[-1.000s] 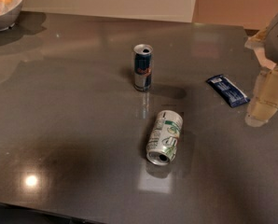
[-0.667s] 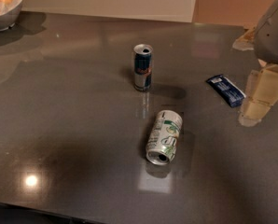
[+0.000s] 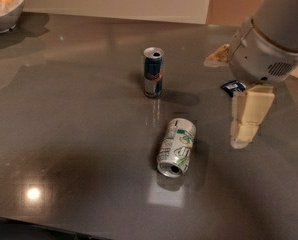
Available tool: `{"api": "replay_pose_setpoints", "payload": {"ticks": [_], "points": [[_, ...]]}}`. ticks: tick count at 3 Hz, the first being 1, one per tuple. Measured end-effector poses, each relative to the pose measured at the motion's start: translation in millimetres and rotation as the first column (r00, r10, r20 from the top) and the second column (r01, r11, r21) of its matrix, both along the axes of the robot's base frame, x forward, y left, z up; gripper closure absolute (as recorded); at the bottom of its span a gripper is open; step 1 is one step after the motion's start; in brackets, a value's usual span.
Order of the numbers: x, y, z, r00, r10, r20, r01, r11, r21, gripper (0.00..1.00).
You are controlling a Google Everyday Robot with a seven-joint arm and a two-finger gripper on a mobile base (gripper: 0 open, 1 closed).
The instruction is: Place 7up can upright
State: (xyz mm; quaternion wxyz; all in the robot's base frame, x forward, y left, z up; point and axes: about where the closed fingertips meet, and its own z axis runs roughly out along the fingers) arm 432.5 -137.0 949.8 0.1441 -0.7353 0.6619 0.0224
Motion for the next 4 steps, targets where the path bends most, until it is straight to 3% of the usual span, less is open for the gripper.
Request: {"api": "replay_pose_setpoints", "payload": {"ticks": [1,2,3,4], "points": [[-3,31,-19,0.9882,0.153,0.0,-0.153,0.988,-0.012,0.0],[-6,54,-38,0.9514,0.308,-0.004,-0.308,0.951,-0.035,0.0],[-7,69,-54,0.8881,0.459,-0.018,-0.459,0.886,-0.068,0.0],[-13,77,-68,0.8114,0.584,-0.014,-0.582,0.806,-0.103,0.0]]}}
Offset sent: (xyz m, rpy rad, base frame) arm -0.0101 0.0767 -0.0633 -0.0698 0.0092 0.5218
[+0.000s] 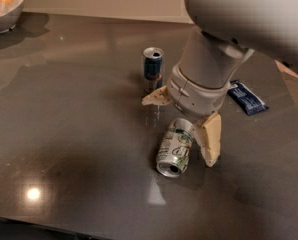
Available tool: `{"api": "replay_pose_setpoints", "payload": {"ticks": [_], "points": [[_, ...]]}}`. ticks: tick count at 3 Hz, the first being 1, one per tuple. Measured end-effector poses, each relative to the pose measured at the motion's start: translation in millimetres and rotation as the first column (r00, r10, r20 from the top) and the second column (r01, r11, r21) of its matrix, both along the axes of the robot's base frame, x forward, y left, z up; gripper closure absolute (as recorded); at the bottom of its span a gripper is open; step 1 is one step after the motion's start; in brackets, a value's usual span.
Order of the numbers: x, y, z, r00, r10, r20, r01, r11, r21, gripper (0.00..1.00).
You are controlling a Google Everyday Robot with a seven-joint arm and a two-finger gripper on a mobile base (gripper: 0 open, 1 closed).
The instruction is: Place 7up can upright
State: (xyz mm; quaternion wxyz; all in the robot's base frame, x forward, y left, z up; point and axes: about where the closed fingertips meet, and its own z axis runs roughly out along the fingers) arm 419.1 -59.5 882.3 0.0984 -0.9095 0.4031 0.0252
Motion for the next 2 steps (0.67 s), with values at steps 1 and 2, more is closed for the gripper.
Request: {"api": "replay_pose_setpoints", "payload": {"ticks": [1,2], "points": [[-11,3,-13,0.9883,0.148,0.035,-0.148,0.989,-0.024,0.0],[-21,3,-23,0.9634,0.261,0.061,-0.258,0.965,-0.047,0.0]]}}
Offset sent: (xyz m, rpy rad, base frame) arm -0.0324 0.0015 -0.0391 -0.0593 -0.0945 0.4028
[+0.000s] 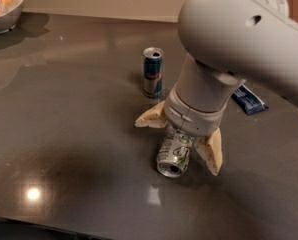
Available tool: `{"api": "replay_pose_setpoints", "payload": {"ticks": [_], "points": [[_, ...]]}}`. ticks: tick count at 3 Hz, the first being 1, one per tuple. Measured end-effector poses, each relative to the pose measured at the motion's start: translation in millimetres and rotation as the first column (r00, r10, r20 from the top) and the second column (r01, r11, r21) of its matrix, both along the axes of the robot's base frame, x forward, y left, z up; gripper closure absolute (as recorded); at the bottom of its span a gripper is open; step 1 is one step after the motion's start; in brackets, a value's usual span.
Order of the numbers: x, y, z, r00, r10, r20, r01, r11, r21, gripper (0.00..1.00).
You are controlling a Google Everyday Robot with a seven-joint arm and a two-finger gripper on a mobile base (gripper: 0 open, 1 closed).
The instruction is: Place 7up can upright
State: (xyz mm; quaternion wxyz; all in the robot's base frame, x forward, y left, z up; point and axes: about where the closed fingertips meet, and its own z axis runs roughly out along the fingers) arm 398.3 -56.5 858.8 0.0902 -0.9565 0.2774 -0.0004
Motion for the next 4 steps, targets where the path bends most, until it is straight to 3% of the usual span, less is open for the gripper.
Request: {"api": "replay_pose_setpoints", "payload": {"ticks": [2,3,4], "points": [[-2,0,-16,0.9936,0.109,0.029,-0.106,0.99,-0.089,0.0],[-1,1,-21,0.992,0.122,0.032,-0.118,0.985,-0.125,0.18],[-1,3,-23,0.9924,0.12,0.027,-0.115,0.984,-0.139,0.42]]}}
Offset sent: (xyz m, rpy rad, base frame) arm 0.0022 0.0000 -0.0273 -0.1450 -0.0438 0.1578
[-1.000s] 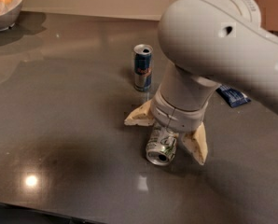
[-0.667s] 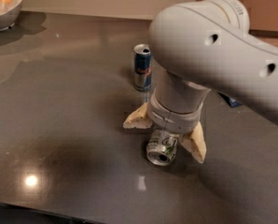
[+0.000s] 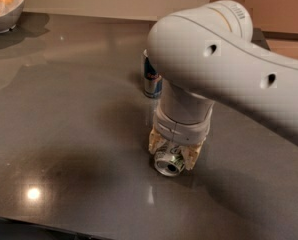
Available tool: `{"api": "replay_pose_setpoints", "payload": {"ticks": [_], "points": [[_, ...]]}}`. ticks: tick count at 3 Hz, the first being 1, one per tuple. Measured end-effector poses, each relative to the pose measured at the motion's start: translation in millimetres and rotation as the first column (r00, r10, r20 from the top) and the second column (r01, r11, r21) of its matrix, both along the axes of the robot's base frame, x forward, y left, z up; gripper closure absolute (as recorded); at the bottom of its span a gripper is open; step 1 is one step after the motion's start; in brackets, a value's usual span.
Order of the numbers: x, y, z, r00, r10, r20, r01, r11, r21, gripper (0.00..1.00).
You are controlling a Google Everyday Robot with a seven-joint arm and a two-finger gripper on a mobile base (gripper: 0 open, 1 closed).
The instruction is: Place 7up can upright
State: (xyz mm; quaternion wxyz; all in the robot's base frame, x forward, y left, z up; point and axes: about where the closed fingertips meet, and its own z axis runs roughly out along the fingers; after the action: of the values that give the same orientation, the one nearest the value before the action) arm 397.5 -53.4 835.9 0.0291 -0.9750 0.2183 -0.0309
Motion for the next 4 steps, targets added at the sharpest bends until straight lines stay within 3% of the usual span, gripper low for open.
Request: {"api": "replay_pose_setpoints", "payload": {"ticks": [1,2,3,4], "points": [[1,1,6,0.9989,-0.041,-0.021,0.041,0.999,0.023,0.65],[0,3,24,0.987,-0.109,-0.118,0.119,0.989,0.083,0.87],[-2,3,52,0.9314,-0.218,-0.292,0.27,0.951,0.15,1.0],[-3,9,80,0.8482,-0.294,-0.441,0.42,0.88,0.221,1.0]]}}
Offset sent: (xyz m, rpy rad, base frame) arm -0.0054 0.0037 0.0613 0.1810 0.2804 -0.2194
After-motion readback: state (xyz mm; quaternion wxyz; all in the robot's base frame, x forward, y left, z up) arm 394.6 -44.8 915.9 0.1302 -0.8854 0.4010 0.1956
